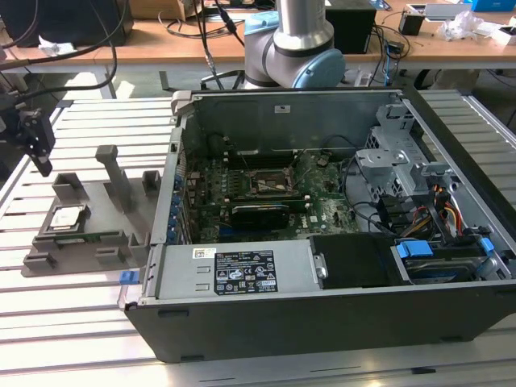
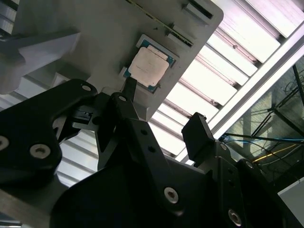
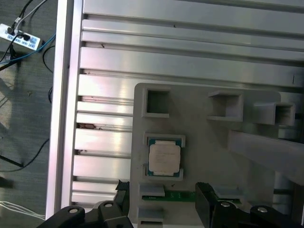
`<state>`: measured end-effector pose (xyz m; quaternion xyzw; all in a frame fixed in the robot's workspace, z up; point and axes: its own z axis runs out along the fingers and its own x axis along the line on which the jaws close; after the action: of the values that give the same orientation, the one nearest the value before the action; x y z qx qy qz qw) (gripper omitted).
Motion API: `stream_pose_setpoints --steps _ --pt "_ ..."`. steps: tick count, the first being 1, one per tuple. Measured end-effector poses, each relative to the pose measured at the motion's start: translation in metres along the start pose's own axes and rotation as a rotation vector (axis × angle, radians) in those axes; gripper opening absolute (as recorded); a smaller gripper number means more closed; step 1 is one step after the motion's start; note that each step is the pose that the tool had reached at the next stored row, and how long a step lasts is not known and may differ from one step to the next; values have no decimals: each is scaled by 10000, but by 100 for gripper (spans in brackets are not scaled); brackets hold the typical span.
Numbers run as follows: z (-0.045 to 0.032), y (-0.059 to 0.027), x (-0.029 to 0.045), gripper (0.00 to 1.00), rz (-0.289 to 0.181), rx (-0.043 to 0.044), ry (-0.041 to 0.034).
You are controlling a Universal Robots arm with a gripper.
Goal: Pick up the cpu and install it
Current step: 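Pick up the cpu and move it towards the insertion slot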
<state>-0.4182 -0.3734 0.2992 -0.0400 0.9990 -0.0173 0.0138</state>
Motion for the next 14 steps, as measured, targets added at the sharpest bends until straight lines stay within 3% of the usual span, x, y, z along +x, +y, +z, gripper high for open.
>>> stream_pose_setpoints --steps 14 --pt "57 2 1 66 0 0 0"
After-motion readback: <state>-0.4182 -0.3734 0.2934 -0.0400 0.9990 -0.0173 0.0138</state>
